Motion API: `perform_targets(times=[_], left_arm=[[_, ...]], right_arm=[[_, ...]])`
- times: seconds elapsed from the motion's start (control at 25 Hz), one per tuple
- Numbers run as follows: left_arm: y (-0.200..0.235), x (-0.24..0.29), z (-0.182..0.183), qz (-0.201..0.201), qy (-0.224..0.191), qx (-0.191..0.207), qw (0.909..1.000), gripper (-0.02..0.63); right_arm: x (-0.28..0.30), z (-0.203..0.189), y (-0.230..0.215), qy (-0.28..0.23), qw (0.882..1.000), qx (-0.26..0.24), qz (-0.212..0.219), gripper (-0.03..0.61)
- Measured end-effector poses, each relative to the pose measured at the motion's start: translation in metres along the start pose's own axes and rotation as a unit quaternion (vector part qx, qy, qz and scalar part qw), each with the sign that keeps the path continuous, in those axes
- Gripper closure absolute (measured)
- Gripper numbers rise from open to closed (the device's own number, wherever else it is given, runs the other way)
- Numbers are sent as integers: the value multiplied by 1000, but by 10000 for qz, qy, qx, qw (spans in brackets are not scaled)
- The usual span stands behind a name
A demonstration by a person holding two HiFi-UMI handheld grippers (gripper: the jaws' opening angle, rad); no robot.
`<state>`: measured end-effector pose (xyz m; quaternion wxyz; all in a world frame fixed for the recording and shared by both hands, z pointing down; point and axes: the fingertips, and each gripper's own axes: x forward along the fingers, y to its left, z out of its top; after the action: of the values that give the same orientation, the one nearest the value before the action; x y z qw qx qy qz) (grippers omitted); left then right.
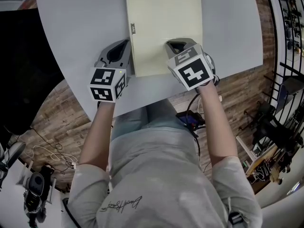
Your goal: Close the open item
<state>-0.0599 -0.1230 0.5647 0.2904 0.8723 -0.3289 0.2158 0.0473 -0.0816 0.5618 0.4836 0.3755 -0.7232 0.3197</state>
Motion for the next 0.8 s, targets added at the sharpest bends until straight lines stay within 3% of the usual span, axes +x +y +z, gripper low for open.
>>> perform_targets(times=[0.8], left_arm=[[-1, 1, -1, 4, 11, 2, 10000, 606]], right_arm=[[2, -2, 0, 8, 10000, 4, -61, 566]])
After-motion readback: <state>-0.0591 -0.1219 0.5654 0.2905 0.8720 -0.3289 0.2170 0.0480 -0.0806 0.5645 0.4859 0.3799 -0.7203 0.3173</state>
